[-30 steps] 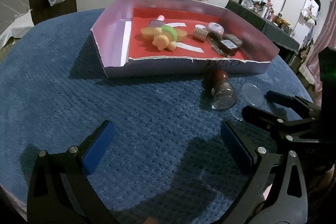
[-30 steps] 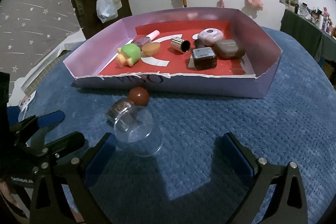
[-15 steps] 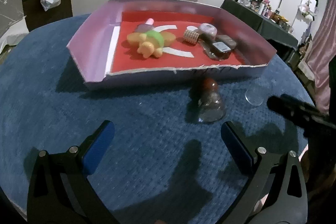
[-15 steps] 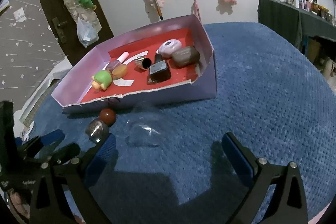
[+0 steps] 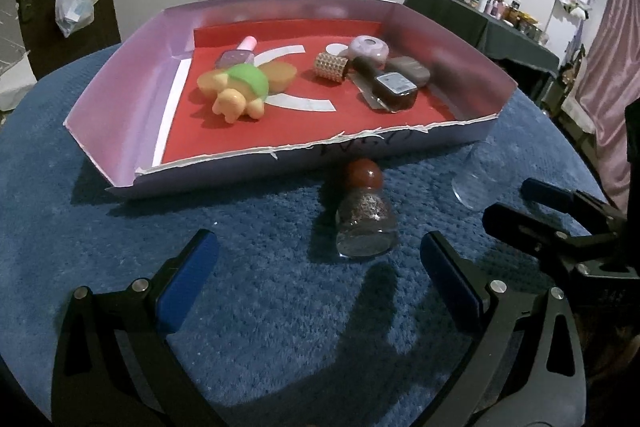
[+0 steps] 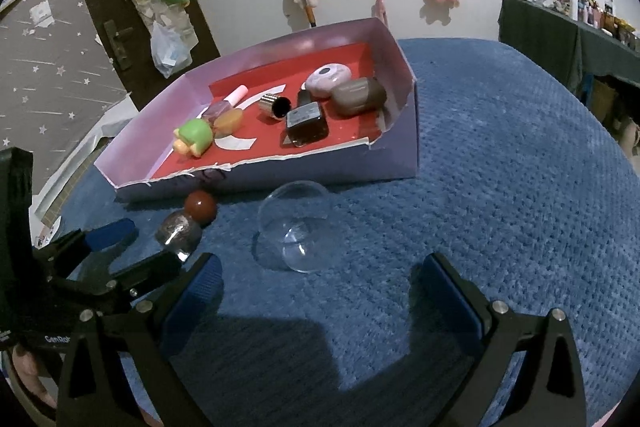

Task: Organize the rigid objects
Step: 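Withdraw both tools from the box toward the glass jar and clear cup, then grasp the brown-lidded glass jar with the left tool while the right tool grasps the clear cup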

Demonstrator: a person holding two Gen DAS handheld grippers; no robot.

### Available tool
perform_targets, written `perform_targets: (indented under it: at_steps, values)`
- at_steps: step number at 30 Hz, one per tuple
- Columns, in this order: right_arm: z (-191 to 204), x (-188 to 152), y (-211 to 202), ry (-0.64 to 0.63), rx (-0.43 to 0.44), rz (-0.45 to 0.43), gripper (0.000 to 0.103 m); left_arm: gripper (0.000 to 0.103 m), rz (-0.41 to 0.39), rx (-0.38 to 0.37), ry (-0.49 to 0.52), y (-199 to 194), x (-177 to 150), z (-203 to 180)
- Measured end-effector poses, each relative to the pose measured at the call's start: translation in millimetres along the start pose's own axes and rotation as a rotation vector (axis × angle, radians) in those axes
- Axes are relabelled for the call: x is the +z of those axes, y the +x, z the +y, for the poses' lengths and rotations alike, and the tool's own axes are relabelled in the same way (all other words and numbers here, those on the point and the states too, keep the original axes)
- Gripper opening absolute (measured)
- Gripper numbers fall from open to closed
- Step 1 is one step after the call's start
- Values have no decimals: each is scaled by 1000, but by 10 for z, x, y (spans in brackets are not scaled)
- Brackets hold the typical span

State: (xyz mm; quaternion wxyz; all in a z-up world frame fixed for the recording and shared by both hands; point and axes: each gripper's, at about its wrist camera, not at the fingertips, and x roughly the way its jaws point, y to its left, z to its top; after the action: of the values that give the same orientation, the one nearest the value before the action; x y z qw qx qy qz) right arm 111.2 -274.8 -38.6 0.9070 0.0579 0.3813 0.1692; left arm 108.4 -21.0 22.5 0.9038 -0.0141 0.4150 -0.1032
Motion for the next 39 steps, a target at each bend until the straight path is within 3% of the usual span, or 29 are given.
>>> perform_targets:
  at_steps: [4,15,19,28,32,34,39]
  values:
    - [25,26,39,-15,-7,4,92,99,-11,7,-7,7,14,27]
    - [106,66,117,-45,-18,2,72,62,-10,-13,32,66,7,-75]
    - [115,69,129,-42,-17,-1,63,58,-12,-6,47,81,10,-123]
    - [171,76,171,-55,-11,-4,60,45,-16,3,52,106,34,-172]
    - [162,85,178,-53,-22,-6,52,29,-16,-32,50,86,39,-198]
    - [149,92,181,-51,-26,-5,44,29,-19,-27,54,87,43,-213]
    - [121,94,174,-44,-9,-7,43,29,-19,-49,34,78,30,-206]
